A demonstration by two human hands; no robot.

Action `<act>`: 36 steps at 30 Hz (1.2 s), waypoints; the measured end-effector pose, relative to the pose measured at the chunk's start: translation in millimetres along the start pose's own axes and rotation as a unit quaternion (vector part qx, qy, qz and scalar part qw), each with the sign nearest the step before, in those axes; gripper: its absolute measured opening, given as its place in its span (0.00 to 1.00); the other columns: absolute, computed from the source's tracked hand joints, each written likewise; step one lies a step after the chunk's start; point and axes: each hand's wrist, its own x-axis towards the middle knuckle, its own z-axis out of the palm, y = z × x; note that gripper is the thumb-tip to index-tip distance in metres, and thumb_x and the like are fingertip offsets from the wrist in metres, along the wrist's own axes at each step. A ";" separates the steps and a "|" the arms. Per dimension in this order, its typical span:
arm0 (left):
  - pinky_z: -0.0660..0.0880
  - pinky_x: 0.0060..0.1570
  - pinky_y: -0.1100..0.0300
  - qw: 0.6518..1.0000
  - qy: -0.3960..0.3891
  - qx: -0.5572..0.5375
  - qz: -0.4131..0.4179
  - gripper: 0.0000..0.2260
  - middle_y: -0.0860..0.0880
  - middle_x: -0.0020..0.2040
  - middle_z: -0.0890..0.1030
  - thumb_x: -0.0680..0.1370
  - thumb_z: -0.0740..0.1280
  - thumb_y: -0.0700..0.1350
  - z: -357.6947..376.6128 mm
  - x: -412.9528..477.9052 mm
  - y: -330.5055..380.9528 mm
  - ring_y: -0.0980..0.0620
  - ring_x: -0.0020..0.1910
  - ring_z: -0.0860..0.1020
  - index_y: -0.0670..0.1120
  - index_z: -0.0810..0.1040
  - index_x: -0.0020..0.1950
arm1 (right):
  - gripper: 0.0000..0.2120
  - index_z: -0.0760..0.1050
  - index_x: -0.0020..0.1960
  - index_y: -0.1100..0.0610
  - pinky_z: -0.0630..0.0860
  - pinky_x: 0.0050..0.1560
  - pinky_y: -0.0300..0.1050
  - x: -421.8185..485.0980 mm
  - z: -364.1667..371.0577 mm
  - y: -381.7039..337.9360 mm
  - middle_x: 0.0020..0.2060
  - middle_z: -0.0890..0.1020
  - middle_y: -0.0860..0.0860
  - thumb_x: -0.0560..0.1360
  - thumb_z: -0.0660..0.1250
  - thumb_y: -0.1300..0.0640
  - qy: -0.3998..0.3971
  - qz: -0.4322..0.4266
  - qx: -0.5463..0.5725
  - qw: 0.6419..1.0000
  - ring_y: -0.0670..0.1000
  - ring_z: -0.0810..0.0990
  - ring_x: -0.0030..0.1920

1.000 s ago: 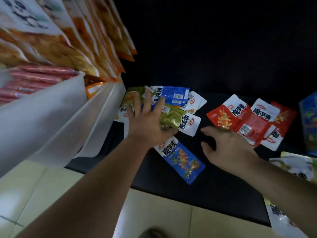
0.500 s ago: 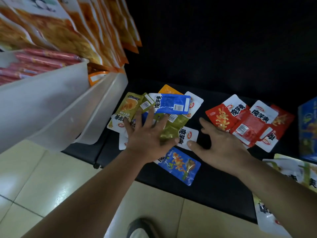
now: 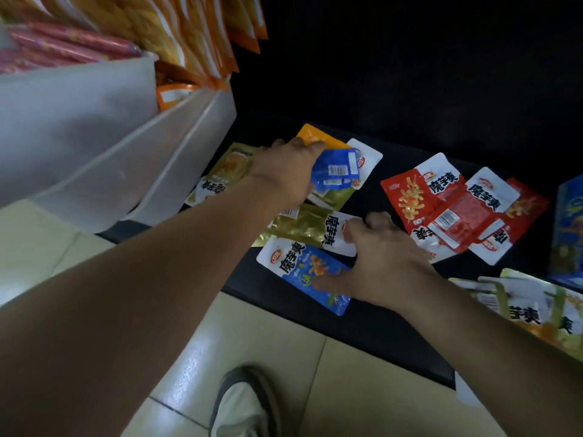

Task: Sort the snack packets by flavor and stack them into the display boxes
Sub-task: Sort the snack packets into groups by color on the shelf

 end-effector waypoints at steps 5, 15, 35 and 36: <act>0.76 0.59 0.43 0.979 0.187 -0.083 0.006 0.35 0.42 0.66 0.74 0.74 0.75 0.56 -2.6 -5.5 -1.5 0.39 0.62 0.74 0.46 0.68 0.77 | 0.50 0.63 0.77 0.55 0.65 0.76 0.57 0.7 7.3 -6.7 0.77 0.58 0.62 0.66 0.73 0.27 -0.025 0.024 -0.027 0.999 0.65 0.54 0.81; 0.80 0.48 0.54 0.904 0.104 -0.366 -0.196 0.36 0.61 0.49 0.78 0.66 0.77 0.70 9.2 -132.9 18.2 0.57 0.51 0.81 0.54 0.69 0.66 | 0.19 0.77 0.63 0.49 0.77 0.58 0.52 -11.0 -5.8 11.7 0.65 0.70 0.49 0.77 0.68 0.40 0.029 0.017 0.075 0.997 0.55 0.78 0.60; 0.74 0.52 0.77 0.761 -0.024 -0.645 -0.062 0.31 0.57 0.72 0.69 0.78 0.73 0.37 7.1 -147.4 109.5 0.75 0.59 0.75 0.52 0.67 0.77 | 0.10 0.81 0.54 0.44 0.82 0.52 0.51 -44.1 -4.7 9.1 0.46 0.86 0.46 0.82 0.64 0.42 0.063 0.098 0.544 0.831 0.45 0.86 0.48; 0.75 0.56 0.73 0.783 -0.015 -0.621 -0.030 0.27 0.58 0.70 0.72 0.78 0.72 0.36 5.7 -146.6 105.8 0.69 0.62 0.76 0.51 0.71 0.75 | 0.07 0.80 0.55 0.47 0.82 0.53 0.54 -42.7 -4.7 13.0 0.46 0.85 0.48 0.83 0.65 0.47 0.079 0.101 0.529 0.839 0.48 0.85 0.48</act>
